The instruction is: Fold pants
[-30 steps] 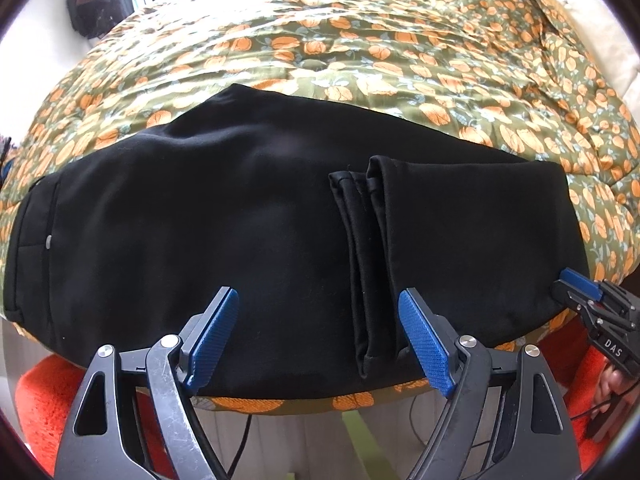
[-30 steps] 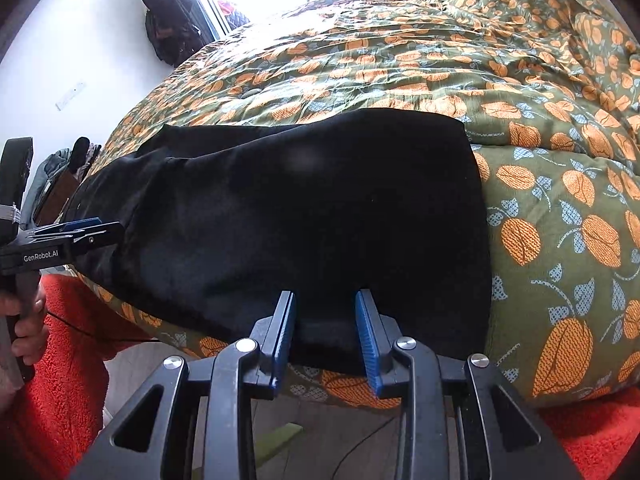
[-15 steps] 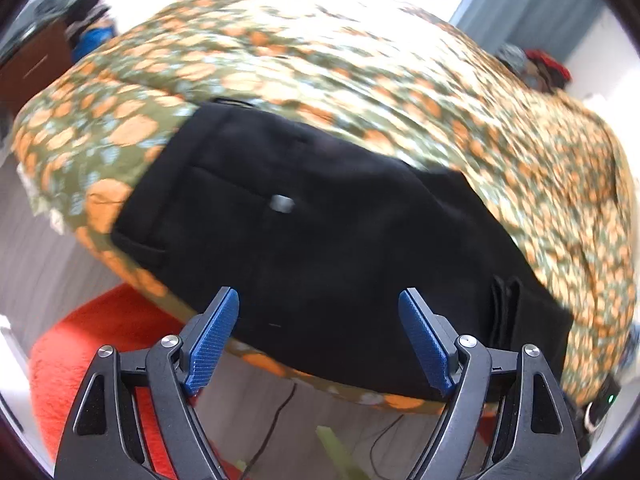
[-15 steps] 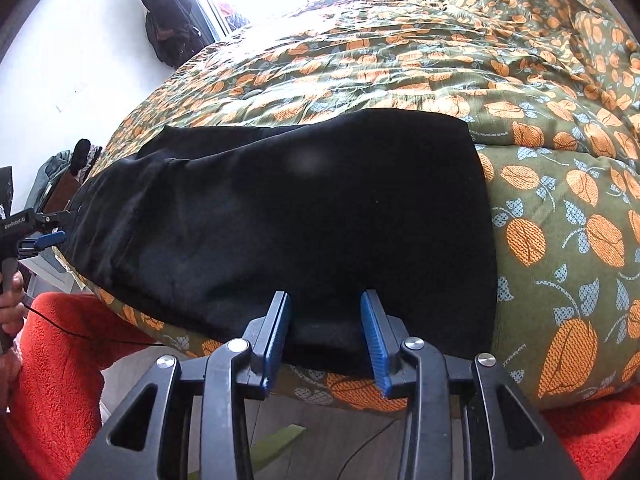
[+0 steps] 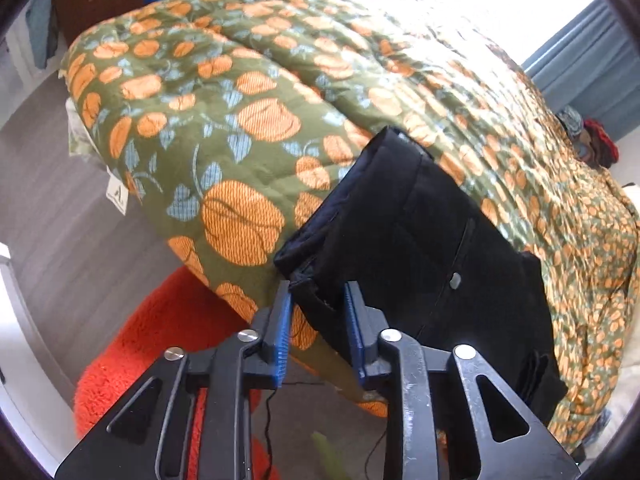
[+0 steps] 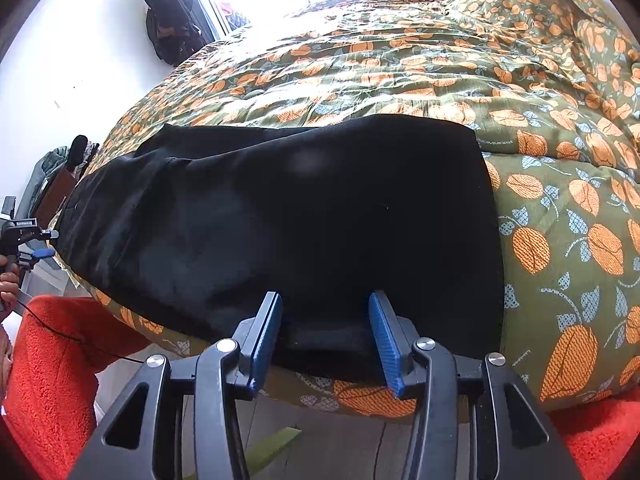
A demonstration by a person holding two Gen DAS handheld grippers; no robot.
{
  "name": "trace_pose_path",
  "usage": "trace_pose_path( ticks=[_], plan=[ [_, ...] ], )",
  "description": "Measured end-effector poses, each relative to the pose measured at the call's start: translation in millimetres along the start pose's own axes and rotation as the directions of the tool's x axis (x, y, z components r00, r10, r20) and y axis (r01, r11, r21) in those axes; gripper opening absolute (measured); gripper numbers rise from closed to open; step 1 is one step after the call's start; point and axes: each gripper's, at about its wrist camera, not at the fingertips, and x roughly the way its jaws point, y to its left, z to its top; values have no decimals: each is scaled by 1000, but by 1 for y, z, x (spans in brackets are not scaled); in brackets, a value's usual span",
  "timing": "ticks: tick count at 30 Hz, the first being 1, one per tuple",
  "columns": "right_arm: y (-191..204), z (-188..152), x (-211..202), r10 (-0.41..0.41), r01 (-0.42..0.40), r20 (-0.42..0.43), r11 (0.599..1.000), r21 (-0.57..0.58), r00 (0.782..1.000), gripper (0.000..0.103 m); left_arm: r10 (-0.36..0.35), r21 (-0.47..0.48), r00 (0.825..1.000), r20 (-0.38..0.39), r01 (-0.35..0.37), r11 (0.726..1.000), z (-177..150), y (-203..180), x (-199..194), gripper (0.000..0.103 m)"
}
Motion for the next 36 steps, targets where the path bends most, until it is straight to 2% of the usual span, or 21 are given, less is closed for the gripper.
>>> trace_pose_path(
  ticks=[2, 4, 6, 9, 10, 11, 13, 15, 17, 19, 21, 24, 26, 30, 33, 34, 35, 36],
  plan=[
    [0, -1, 0, -1, 1, 2, 1000, -4, 1000, 46, -30, 26, 999, 19, 29, 999, 11, -8, -3, 13],
    [0, -1, 0, 0, 0, 1, 1000, -5, 1000, 46, -36, 45, 999, 1, 35, 998, 22, -11, 8, 13],
    [1, 0, 0, -1, 1, 0, 1000, -6, 1000, 46, -9, 45, 1000, -25, 10, 999, 26, -6, 23, 15],
    [0, 0, -1, 2, -2, 2, 1000, -2, 1000, 47, -36, -6, 999, -17, 36, 999, 21, 10, 22, 31],
    [0, 0, -1, 4, -4, 4, 1000, 0, 1000, 47, -53, -25, 999, 0, 53, 998, 19, 15, 15, 39],
    [-1, -1, -1, 6, -6, 4, 1000, 0, 1000, 47, -62, -43, 998, 22, 63, 997, 16, 20, 8, 53],
    [-1, -1, -1, 8, -8, 5, 1000, -2, 1000, 47, -56, -90, 996, 76, 63, 994, 10, 31, -3, 61],
    [-2, -1, 0, 9, -9, 4, 1000, -4, 1000, 47, -60, -122, 995, 84, 70, 990, 6, 39, -4, 60],
    [-1, -1, 0, 9, -9, 4, 1000, -3, 1000, 47, -97, -141, 993, 66, 105, 984, 2, 42, 4, 47],
    [-1, -1, 1, 10, -10, 3, 1000, 1, 1000, 47, -133, -155, 990, 45, 139, 978, -3, 39, 14, 47],
    [0, -1, 1, 8, -8, 4, 1000, 1, 1000, 49, -130, -162, 991, 28, 133, 978, -7, 37, 24, 47],
    [1, -1, 1, 6, -6, 5, 1000, -4, 1000, 50, -143, -189, 989, 36, 147, 971, -8, 39, 35, 50],
    [1, -2, 1, 10, -10, 7, 1000, -3, 1000, 50, -175, -210, 983, 47, 181, 961, -6, 41, 41, 49],
    [1, -2, 1, 13, -13, 8, 1000, -1, 1000, 50, -294, -274, 951, 93, 308, 911, -5, 51, 52, 49],
    [0, -3, 1, 14, -14, 8, 1000, -1, 1000, 50, -384, -354, 916, 119, 400, 845, -8, 68, 64, 48],
    [0, -3, 1, 15, -15, 7, 1000, 1, 1000, 50, -399, -365, 908, 129, 418, 832, -9, 70, 63, 41],
    [0, -2, 1, 17, -17, 7, 1000, 2, 1000, 50, -400, -357, 907, 133, 420, 834, -9, 69, 60, 34],
    [0, -3, 1, 18, -18, 8, 1000, 3, 1000, 50, -387, -337, 912, 135, 410, 848, -9, 66, 54, 31]
  ],
)
